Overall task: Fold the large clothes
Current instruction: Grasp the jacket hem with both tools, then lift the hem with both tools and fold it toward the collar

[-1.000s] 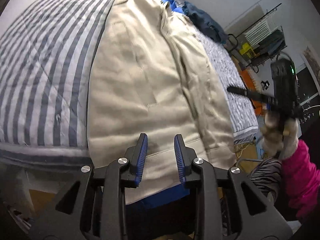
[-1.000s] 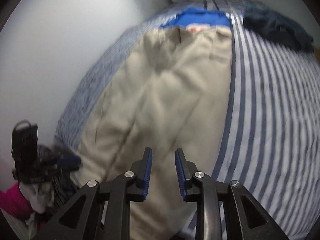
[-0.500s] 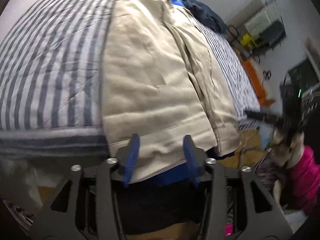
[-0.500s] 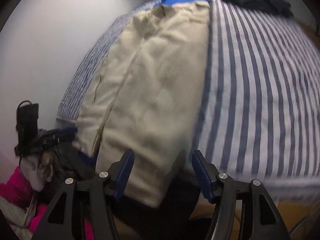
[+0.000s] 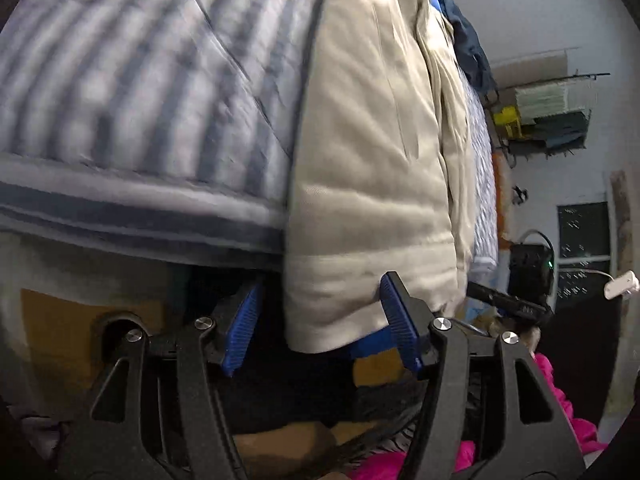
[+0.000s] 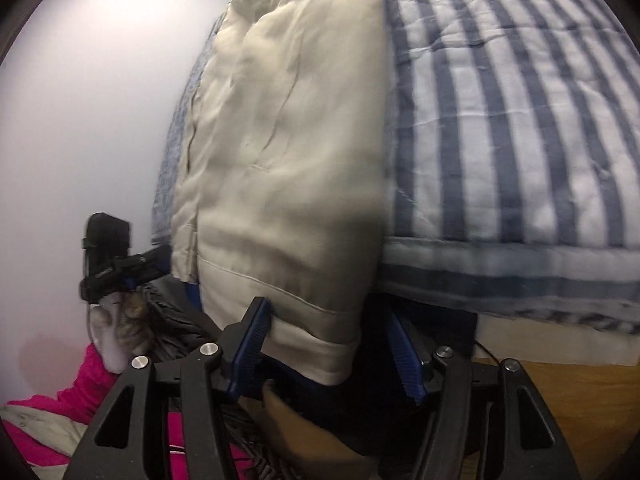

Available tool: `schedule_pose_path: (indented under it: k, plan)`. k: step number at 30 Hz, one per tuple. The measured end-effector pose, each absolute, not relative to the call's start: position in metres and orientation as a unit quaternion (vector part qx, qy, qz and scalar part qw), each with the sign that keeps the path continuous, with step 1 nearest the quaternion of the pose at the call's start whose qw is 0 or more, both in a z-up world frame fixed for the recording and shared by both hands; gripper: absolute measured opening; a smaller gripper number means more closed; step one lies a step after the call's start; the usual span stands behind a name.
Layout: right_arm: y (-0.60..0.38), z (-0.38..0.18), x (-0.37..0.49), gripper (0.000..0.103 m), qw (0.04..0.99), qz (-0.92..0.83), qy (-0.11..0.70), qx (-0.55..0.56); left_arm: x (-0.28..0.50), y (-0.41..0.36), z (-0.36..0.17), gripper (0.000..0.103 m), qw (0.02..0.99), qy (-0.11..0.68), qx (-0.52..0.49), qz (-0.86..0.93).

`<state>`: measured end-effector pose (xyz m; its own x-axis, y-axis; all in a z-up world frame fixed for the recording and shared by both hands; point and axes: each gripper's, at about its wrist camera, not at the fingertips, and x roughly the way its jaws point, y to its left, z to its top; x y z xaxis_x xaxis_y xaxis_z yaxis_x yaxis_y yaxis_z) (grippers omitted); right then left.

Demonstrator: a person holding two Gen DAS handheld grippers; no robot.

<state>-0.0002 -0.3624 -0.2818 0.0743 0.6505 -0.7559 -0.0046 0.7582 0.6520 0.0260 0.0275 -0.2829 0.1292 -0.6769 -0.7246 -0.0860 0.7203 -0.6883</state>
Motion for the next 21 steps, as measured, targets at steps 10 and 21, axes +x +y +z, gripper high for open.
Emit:
schedule_pose_path:
  k: [10,21]
  plan:
    - [-0.342,-0.281,0.006,0.039,0.659,0.288,0.647,0.255,0.019,0.002,-0.278,0.033,0.677,0.622,-0.298,-0.256]
    - [-0.335,-0.224,0.01,0.018,0.693,0.321,0.582,0.28,0.019,-0.005,-0.237,0.016,0.686,0.584,-0.335,-0.276]
